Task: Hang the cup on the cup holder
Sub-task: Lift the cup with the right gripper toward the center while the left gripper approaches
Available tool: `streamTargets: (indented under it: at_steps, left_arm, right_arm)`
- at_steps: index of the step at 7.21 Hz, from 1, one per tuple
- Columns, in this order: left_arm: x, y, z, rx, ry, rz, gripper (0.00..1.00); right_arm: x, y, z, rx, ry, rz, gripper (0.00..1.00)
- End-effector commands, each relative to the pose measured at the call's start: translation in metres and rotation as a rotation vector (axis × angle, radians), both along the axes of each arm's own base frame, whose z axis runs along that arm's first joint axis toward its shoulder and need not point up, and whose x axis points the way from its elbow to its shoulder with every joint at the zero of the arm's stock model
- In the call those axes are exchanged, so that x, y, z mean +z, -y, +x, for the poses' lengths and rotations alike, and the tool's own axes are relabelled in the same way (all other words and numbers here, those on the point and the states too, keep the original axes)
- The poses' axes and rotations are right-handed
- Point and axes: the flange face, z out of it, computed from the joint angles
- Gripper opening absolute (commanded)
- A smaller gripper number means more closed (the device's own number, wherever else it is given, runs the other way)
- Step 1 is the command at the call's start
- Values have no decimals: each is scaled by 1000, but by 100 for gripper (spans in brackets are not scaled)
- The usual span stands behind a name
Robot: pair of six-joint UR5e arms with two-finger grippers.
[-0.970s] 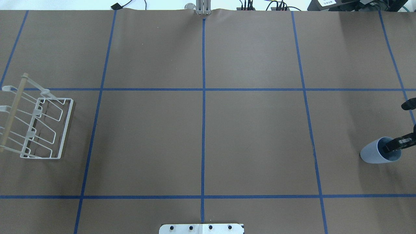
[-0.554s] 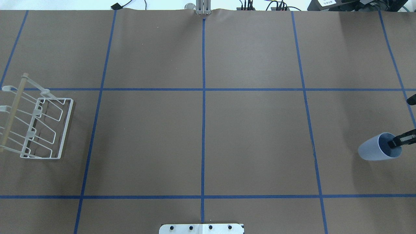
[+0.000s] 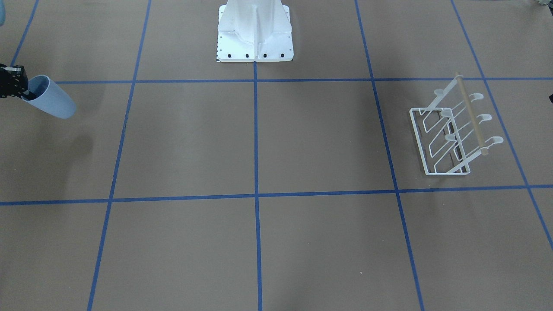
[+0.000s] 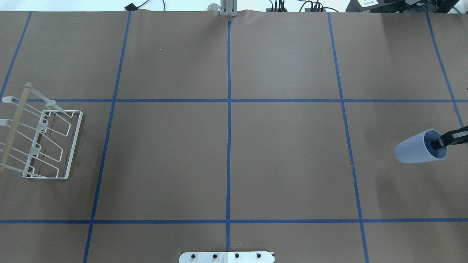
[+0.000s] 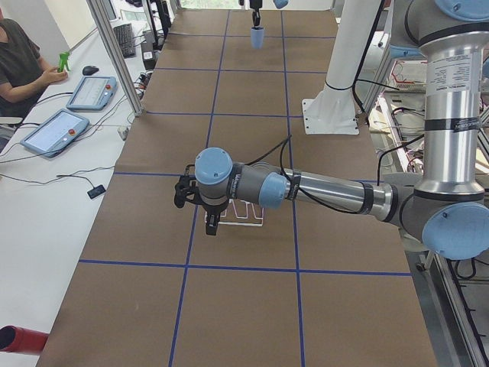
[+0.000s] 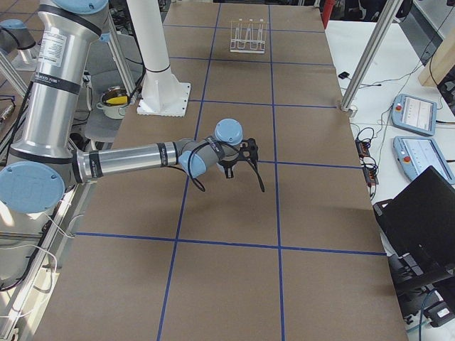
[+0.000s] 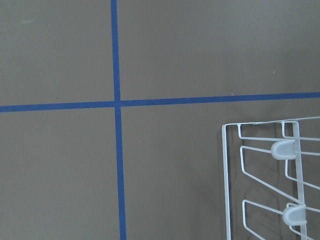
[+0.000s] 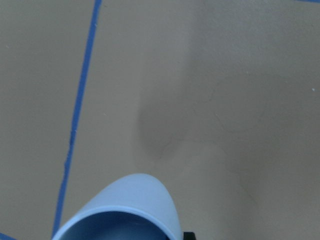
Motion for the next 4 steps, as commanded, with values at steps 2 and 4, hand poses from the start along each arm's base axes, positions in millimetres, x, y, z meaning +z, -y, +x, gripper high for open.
streamTargets:
  at_steps: [2, 4]
  left_arm:
    - [-76, 24, 65, -46, -177, -9, 99]
    - [-140, 47, 112, -73, -264, -60, 99]
  right_arm:
    - [-62, 48, -20, 190, 153, -129, 0]
    - [-116, 69, -33, 292, 289, -264, 0]
